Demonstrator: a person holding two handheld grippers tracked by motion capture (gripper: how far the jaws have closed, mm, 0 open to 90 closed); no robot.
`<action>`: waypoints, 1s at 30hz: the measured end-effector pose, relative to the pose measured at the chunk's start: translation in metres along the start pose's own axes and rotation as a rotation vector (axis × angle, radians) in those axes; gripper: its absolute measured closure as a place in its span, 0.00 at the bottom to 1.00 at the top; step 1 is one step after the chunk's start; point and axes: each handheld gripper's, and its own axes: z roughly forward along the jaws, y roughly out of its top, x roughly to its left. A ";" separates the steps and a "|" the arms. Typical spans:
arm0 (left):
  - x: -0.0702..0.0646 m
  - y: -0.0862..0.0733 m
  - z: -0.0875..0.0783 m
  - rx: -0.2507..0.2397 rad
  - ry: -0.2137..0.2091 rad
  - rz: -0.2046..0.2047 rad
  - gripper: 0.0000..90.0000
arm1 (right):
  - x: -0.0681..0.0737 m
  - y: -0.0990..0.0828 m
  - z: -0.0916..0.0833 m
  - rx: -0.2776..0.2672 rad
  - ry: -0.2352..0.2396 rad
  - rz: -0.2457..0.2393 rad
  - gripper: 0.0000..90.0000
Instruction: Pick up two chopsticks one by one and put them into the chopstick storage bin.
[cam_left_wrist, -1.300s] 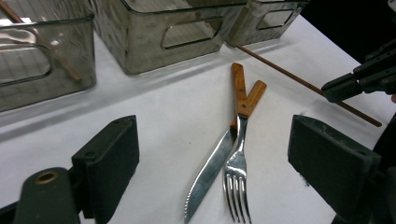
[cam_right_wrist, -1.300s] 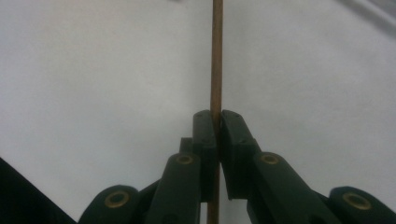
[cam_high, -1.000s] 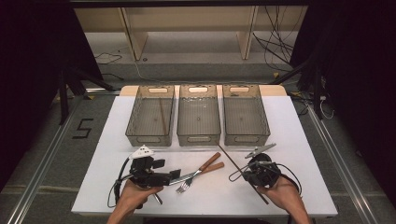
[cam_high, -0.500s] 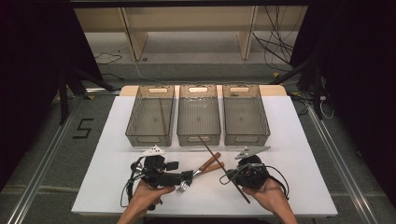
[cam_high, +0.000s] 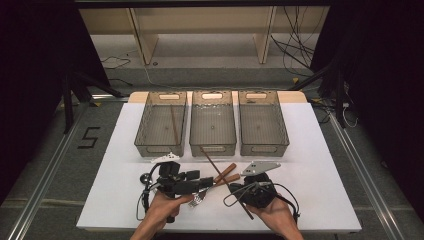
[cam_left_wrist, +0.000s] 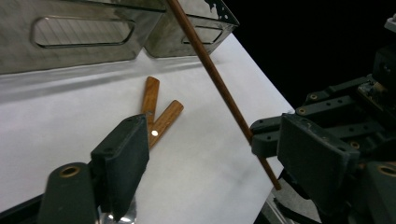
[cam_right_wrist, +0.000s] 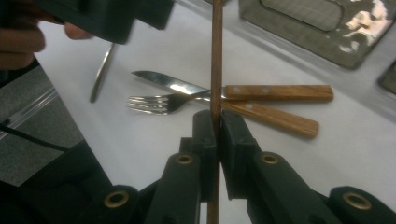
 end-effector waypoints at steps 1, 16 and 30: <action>0.000 -0.001 0.002 0.001 -0.010 -0.013 0.30 | 0.002 0.000 0.000 -0.010 -0.002 -0.004 0.95; -0.002 -0.007 0.013 0.002 -0.065 -0.062 0.63 | 0.016 0.001 0.008 -0.028 0.035 -0.036 0.95; 0.001 -0.008 0.015 -0.004 -0.108 -0.082 0.85 | 0.019 0.000 0.009 -0.049 0.055 -0.048 0.95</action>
